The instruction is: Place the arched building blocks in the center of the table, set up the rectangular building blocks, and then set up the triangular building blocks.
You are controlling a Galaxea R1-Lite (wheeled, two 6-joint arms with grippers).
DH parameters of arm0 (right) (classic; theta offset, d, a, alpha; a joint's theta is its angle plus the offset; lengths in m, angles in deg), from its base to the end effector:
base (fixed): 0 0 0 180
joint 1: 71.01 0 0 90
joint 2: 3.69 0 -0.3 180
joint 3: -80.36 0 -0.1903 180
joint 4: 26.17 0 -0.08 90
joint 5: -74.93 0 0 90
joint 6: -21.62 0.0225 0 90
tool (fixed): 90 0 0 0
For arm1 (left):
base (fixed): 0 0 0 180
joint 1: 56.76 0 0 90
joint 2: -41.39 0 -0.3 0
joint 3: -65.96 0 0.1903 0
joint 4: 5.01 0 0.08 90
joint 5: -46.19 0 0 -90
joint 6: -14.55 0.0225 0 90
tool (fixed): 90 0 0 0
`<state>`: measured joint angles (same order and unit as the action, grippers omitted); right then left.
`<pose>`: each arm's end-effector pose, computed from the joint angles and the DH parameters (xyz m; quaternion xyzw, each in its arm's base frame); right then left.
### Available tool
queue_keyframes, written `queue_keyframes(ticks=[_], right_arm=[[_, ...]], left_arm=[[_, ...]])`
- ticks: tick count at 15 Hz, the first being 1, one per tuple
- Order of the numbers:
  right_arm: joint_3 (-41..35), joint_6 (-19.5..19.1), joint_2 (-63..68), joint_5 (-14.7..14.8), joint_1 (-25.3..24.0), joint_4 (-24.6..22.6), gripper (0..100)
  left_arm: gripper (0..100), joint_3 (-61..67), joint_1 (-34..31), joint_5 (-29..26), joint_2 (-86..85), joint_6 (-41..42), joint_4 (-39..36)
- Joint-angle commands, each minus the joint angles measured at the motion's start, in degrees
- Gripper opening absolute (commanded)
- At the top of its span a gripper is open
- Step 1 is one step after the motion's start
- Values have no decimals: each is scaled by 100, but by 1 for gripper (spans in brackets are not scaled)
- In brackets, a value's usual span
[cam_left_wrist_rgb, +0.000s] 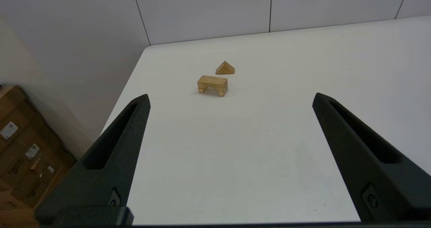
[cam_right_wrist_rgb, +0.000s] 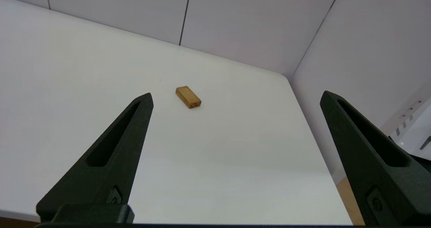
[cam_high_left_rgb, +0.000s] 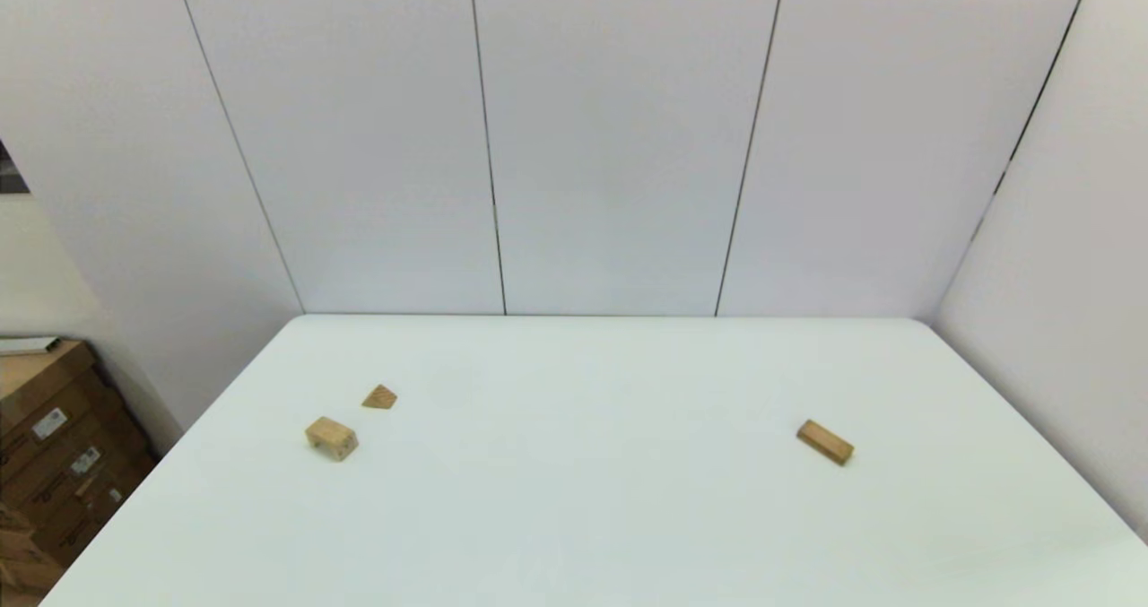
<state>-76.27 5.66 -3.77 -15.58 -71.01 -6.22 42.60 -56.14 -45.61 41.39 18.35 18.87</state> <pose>-0.0231 0.0002 0.0816 -0.1389 -0.0309 0.0002 0.9898 -0.0228 -0.0005 0.0745 0.0331 0.0038 -0.0213 0.9992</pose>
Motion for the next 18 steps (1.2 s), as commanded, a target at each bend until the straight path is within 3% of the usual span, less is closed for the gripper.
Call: queue_keyframes(ticks=[1,13,18], right_arm=[[-9,-13,-1,-2,0,-1,100],[-9,-21,-1,-2,0,-1,100],[-9,-21,-1,-2,0,-1,100]], left_arm=[[100,0,-1,162,0,-20,10],[100,-114,-1,153,53,42,28],[100,-1477,-89,135,1986,50,362]])
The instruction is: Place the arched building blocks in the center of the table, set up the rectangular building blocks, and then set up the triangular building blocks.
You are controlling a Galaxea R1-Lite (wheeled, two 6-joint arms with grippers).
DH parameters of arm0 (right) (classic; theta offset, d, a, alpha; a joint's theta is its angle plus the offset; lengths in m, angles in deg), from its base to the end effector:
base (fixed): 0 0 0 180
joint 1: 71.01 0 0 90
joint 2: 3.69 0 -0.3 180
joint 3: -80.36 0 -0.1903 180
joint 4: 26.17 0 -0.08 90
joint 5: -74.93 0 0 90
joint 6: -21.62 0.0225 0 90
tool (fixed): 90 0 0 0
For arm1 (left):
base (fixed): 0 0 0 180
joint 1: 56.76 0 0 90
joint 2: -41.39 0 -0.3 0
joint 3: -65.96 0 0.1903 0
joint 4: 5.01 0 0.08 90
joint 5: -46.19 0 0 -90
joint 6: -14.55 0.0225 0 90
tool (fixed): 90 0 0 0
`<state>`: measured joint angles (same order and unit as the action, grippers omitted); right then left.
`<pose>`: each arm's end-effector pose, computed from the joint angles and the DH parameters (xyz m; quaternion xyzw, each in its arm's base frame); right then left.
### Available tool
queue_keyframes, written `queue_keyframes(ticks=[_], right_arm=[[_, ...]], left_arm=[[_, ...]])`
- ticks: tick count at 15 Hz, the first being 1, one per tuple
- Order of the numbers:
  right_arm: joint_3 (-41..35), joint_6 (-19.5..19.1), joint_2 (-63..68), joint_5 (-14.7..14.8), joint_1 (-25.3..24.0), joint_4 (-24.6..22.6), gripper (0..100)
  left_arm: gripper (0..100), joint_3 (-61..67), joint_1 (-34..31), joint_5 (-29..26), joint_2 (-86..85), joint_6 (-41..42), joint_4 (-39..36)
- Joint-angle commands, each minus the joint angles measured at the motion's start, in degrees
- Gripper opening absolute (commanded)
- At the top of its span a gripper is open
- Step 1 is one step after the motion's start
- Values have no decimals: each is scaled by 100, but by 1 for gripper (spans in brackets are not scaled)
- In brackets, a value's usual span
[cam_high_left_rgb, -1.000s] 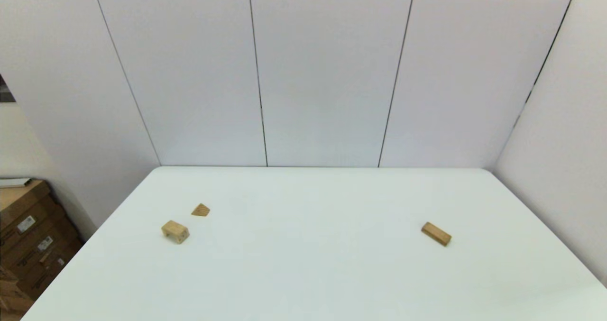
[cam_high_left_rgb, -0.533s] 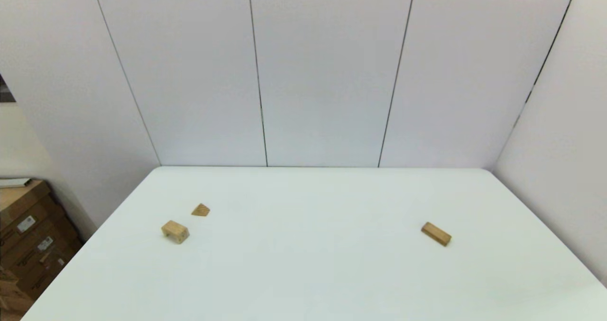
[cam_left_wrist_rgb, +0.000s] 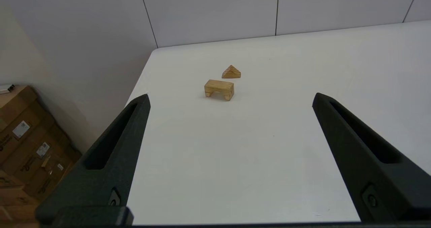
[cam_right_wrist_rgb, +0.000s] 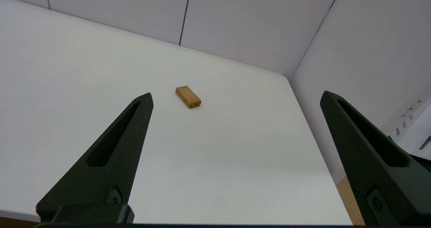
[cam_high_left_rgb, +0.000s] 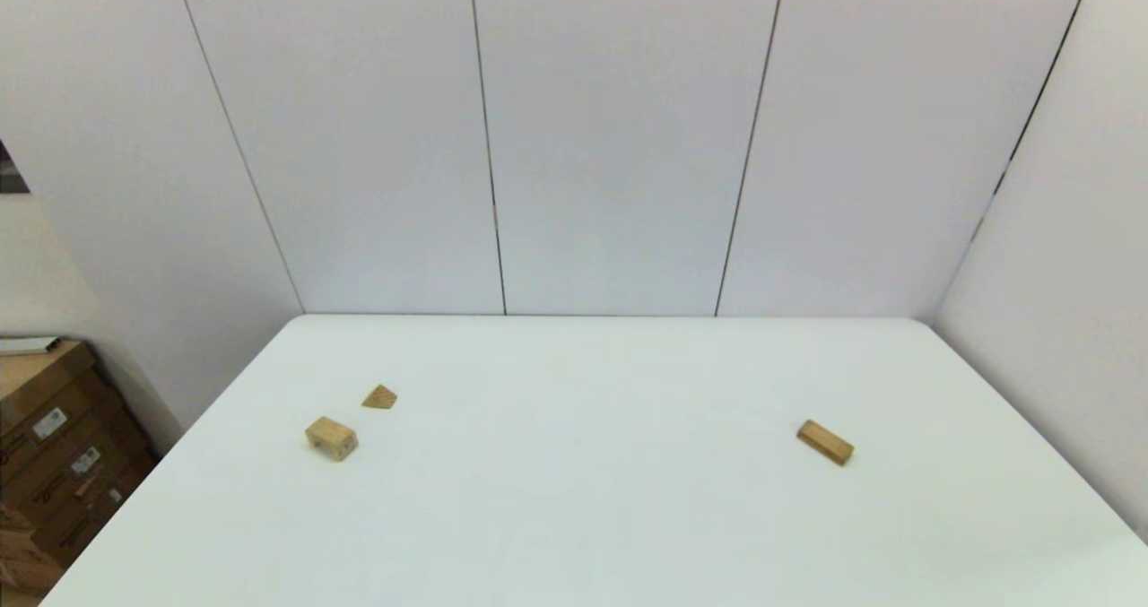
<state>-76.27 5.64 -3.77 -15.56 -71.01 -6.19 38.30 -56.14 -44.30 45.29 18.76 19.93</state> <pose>-0.0231 0.0002 0.0815 -0.1391 -0.0306 0.0000 0.9898 -0.0227 0.0001 0.0950 0.0367 0.0099 -0.0101 0.9992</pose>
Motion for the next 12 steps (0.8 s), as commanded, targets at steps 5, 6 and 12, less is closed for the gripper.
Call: queue_keyframes(ticks=[5,6,12], right_arm=[[-9,-10,-1,-4,0,-4,100],[-9,-10,-1,-4,0,-4,100],[-9,-10,-1,-4,0,-4,100]], left_arm=[[100,-3227,-256,66,4435,-60,1205],[100,-3667,-414,66,5182,-43,1478],[100,-5011,-862,75,8188,-183,1820]])
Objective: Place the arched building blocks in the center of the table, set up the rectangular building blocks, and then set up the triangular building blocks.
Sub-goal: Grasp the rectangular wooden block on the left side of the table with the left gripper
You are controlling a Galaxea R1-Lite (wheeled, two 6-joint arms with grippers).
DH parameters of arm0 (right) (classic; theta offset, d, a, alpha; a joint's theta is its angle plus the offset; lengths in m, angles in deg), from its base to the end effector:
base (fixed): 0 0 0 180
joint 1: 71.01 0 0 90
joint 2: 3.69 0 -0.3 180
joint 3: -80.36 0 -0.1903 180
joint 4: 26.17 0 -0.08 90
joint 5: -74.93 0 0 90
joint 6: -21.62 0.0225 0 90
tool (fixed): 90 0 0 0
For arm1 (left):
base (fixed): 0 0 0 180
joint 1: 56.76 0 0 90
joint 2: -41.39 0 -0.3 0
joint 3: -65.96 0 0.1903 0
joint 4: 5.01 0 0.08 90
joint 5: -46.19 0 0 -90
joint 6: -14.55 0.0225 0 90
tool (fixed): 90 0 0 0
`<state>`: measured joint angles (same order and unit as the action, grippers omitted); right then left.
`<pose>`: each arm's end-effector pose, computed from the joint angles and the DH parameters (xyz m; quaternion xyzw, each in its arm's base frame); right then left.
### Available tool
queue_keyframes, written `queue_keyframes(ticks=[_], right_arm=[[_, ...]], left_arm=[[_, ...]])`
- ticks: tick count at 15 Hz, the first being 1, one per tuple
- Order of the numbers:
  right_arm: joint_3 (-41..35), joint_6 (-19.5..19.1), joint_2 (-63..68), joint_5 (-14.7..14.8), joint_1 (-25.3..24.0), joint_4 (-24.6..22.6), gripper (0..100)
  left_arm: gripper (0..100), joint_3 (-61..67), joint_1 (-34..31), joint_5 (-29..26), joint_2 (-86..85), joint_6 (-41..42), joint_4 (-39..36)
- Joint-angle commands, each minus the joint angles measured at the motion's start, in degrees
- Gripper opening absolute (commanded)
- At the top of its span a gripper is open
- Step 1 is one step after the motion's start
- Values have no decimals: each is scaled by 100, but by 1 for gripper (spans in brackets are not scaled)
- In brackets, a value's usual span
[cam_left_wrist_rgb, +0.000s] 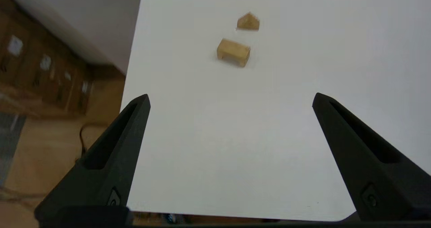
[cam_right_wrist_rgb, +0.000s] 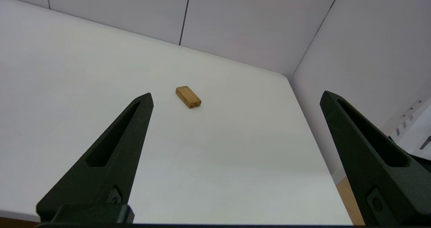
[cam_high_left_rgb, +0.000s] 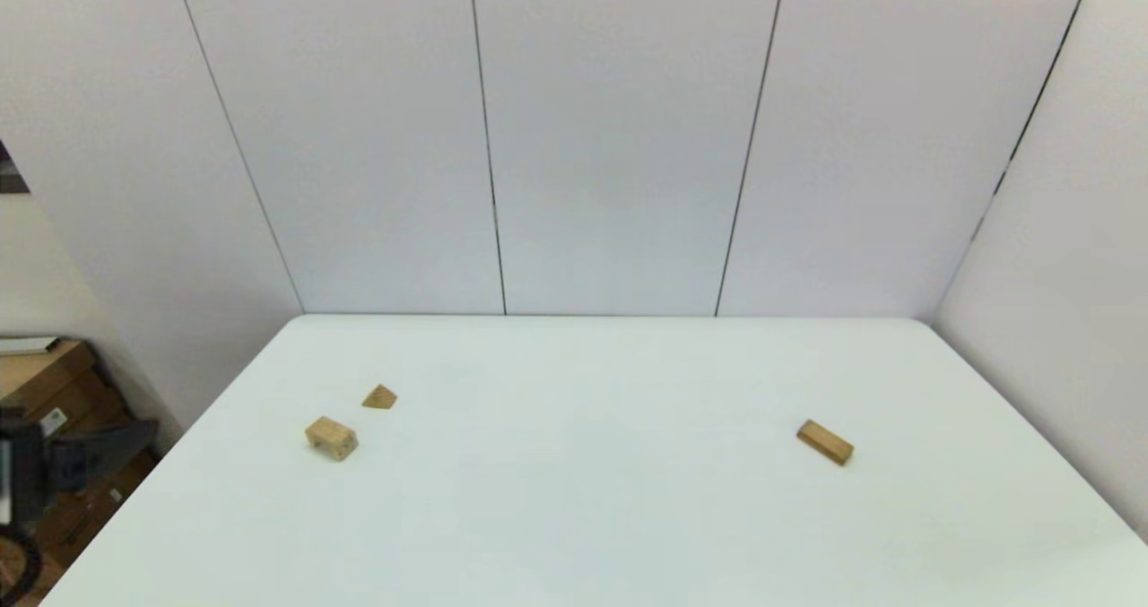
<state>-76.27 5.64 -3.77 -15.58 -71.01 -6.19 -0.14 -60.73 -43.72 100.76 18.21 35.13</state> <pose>-0.0231 0.0002 0.0815 -0.1391 -0.0306 0.0002 0.9898 0.1214 0.0085 0.2240 0.0208 0.2882 0.0247 0.9570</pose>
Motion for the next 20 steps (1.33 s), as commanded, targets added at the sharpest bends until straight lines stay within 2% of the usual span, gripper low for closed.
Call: queue_keyframes(ticks=[1,7,11,14,16,20], right_arm=[[-9,-10,-1,-2,0,-4,100],[-9,-10,-1,-2,0,-4,100],[-9,-10,-1,-2,0,-4,100],[-9,-10,-1,-2,0,-4,100],[-9,-10,-1,-2,0,-4,100],[-9,-10,-1,-2,0,-4,100]], left_arm=[[100,-1386,-404,8,3160,-348,318],[100,-2661,-368,-10,5164,-1904,643],[100,-3241,-8,25,6034,-3679,652],[100,-3531,159,17,6491,-4567,652],[100,-3706,212,61,6658,-4875,669],[100,-3829,212,333,6974,-4910,924]])
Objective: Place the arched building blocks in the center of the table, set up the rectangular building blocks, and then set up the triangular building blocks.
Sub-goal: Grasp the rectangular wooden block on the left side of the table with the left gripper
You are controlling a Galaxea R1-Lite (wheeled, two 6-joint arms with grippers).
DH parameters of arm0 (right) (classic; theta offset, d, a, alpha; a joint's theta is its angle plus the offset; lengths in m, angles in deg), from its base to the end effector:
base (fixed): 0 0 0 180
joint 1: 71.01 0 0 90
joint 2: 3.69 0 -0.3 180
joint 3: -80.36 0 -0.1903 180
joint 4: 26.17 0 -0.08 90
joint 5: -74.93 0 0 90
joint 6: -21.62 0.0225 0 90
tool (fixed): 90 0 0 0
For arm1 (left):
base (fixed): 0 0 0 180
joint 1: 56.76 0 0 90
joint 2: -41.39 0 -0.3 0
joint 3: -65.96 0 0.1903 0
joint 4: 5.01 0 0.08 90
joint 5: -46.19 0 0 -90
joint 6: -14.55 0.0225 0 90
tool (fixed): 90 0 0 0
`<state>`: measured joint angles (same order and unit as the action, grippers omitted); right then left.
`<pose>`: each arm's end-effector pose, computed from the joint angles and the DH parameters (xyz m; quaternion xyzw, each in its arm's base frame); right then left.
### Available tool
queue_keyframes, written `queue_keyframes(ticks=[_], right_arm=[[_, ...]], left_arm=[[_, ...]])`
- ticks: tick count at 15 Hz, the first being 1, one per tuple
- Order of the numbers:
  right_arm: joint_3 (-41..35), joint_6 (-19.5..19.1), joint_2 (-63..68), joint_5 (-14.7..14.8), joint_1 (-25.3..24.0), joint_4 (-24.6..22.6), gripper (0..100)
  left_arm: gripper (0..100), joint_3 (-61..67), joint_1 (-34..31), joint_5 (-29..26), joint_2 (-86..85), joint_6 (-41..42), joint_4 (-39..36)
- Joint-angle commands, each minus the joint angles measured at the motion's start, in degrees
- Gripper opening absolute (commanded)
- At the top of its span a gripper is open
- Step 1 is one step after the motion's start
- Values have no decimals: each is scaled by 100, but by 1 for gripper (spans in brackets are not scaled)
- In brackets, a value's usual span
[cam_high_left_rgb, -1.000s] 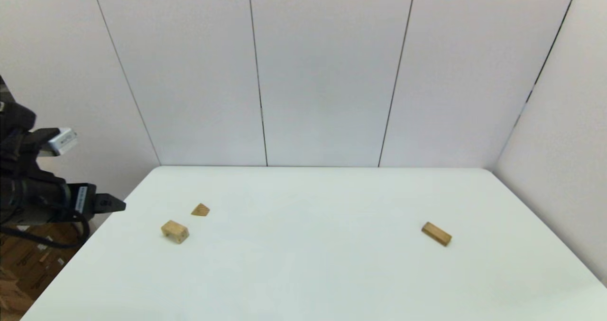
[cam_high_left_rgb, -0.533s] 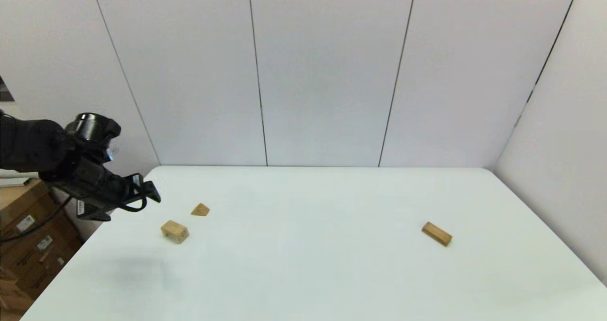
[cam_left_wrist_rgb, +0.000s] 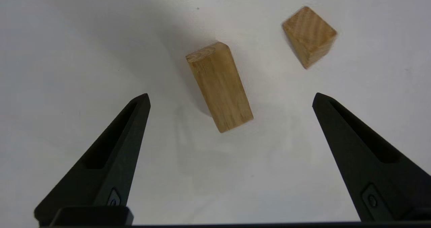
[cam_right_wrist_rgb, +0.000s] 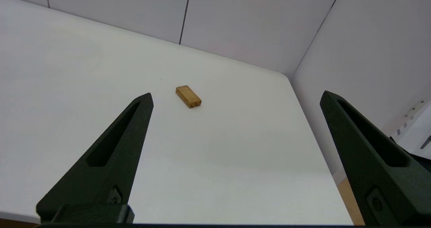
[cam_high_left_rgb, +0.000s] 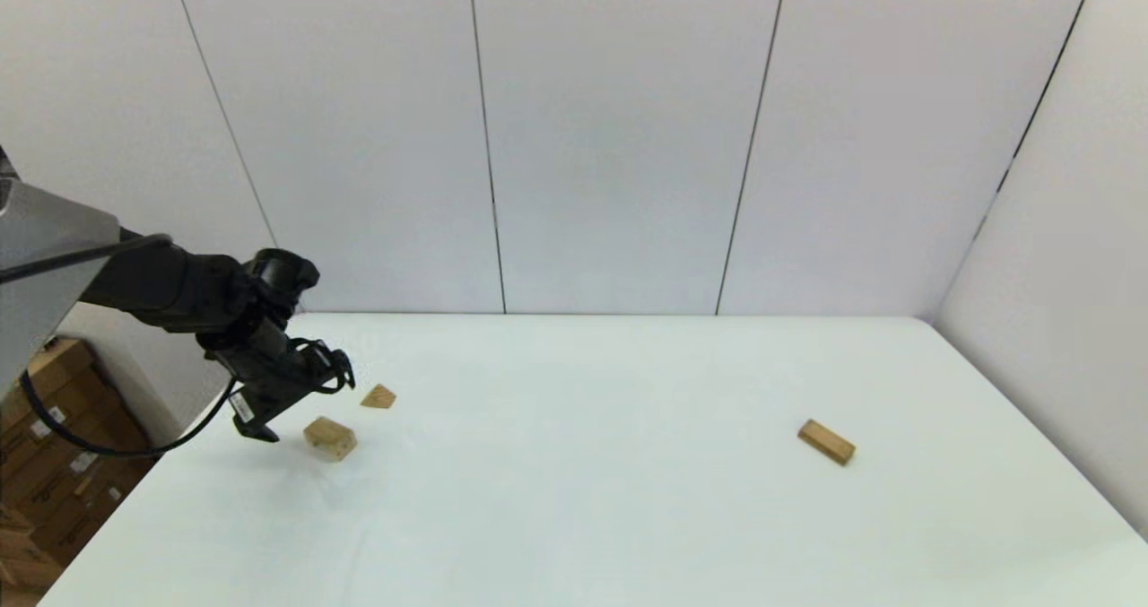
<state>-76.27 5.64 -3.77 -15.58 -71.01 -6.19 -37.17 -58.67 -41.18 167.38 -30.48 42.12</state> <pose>-0.0231 0.0002 0.0815 -0.1391 -0.0306 0.0002 0.9898 0.3865 0.0139 0.0725 -0.3101 0.5174 0.2496 0.7575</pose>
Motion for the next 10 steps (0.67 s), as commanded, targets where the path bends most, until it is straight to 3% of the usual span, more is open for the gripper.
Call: queue_keyframes(ticks=[1,10], right_arm=[[-9,-19,-1,-2,0,-4,100],[-9,-19,-1,-2,0,-4,100]], left_arm=[[100,-198,6,79,356,-58,366],[100,-408,6,203,734,-498,472]])
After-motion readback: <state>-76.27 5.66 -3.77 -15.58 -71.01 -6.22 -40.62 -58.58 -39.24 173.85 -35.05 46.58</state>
